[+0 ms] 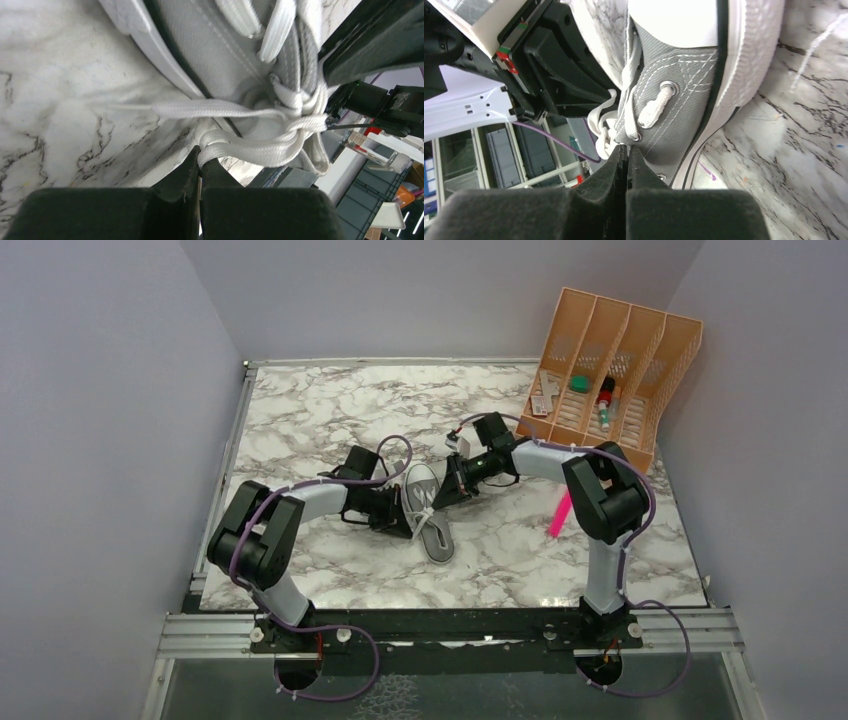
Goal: Tie the shoes
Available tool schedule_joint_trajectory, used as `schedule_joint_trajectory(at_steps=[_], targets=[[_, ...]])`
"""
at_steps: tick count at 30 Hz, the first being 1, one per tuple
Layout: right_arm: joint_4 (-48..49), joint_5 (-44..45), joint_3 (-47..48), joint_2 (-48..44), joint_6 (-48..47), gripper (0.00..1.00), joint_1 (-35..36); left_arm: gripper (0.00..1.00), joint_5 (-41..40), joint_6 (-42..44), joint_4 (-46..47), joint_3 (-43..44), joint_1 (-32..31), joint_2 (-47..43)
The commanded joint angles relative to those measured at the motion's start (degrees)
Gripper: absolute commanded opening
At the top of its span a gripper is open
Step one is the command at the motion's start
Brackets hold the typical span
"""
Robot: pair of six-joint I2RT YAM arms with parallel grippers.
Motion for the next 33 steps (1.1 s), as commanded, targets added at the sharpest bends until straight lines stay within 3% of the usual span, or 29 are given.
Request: schedule_joint_trajectory(at_steps=[1, 10, 19, 33], targets=[[0.4, 5.7, -0.6, -2.7, 1.9, 0.00, -0.3, 0.00, 0.2, 1.8, -2.8, -2.1, -0.4, -2.5], [3.9, 9.9, -5.1, -6.4, 7.3, 0.00, -1.5, 0.00, -5.8, 1.5, -7.6, -5.3, -0.4, -5.9], [8.0, 14.6, -8.3, -9.2, 13.0, 0.00, -3.0, 0.00, -17.9, -1.7, -14.1, -4.6, 0.0, -3.8], [16.5, 18.2, -16.8, -12.9, 20.4, 0.00, -9.5, 0.00, -24.0, -1.8, -17.4, -3.7, 0.3, -1.1]])
